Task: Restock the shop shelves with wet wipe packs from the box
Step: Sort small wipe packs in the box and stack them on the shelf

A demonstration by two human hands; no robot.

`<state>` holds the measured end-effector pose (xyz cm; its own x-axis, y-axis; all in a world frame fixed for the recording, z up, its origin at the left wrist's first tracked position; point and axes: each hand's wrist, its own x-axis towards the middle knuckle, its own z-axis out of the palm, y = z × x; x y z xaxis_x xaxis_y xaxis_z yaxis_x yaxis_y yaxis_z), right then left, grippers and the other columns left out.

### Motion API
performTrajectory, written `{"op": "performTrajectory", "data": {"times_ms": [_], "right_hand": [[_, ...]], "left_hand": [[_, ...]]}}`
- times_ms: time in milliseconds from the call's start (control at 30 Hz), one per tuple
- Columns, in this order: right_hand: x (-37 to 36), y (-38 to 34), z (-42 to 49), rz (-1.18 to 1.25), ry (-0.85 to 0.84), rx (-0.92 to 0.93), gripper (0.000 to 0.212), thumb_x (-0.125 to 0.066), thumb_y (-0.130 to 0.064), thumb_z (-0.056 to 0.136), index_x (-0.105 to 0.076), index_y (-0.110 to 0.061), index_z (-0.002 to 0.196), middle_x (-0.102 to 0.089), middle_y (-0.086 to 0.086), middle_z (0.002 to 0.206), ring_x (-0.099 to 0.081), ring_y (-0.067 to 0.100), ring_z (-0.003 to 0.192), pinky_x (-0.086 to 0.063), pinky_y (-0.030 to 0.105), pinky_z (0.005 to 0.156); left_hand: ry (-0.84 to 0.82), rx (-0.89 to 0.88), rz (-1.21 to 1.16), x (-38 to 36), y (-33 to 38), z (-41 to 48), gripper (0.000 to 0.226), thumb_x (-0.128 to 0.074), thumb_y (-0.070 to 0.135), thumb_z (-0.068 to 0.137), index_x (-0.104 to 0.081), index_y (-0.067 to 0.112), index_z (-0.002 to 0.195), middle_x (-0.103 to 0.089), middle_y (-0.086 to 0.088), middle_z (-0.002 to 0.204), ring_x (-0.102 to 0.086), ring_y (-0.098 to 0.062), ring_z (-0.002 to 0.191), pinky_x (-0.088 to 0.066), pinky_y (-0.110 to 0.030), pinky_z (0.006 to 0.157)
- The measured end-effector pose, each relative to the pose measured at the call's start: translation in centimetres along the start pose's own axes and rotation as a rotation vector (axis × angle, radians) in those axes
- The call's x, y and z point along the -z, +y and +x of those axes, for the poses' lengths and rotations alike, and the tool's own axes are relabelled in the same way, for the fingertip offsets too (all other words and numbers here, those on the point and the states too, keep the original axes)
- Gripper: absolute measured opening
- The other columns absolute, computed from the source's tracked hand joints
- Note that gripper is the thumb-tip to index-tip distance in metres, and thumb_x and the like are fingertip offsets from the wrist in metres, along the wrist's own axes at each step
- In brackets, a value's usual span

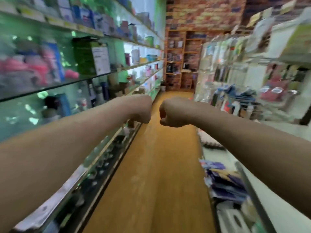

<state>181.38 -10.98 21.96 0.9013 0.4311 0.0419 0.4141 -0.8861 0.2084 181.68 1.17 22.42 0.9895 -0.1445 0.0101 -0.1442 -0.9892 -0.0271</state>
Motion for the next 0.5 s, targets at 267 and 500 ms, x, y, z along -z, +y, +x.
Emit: {"op": "performTrajectory", "data": {"times_ms": [267, 500], "right_hand": [[-6.4, -17.6, 1.4, 0.198, -0.097, 0.248, 0.012, -0.057, -0.021, 0.091, -0.059, -0.010, 0.088, -0.060, 0.006, 0.086, -0.056, 0.024, 0.074, -0.045, 0.030, 0.061], [-12.2, -30.0, 2.3, 0.265, -0.287, 0.416, 0.021, -0.053, -0.019, 0.092, -0.065, -0.008, 0.105, -0.066, 0.009, 0.097, -0.062, 0.024, 0.079, -0.051, 0.032, 0.066]], "left_hand": [[-0.283, 0.243, -0.067, -8.9, -13.6, -9.5, 0.038, -0.058, 0.014, 0.091, -0.053, 0.008, 0.128, -0.060, -0.011, 0.090, -0.063, -0.021, 0.071, -0.049, -0.027, 0.041], [-0.474, 0.449, -0.192, -16.4, -22.8, -17.3, 0.041, -0.060, 0.016, 0.089, -0.052, 0.007, 0.128, -0.063, -0.015, 0.100, -0.066, -0.024, 0.074, -0.055, -0.031, 0.050]]}}
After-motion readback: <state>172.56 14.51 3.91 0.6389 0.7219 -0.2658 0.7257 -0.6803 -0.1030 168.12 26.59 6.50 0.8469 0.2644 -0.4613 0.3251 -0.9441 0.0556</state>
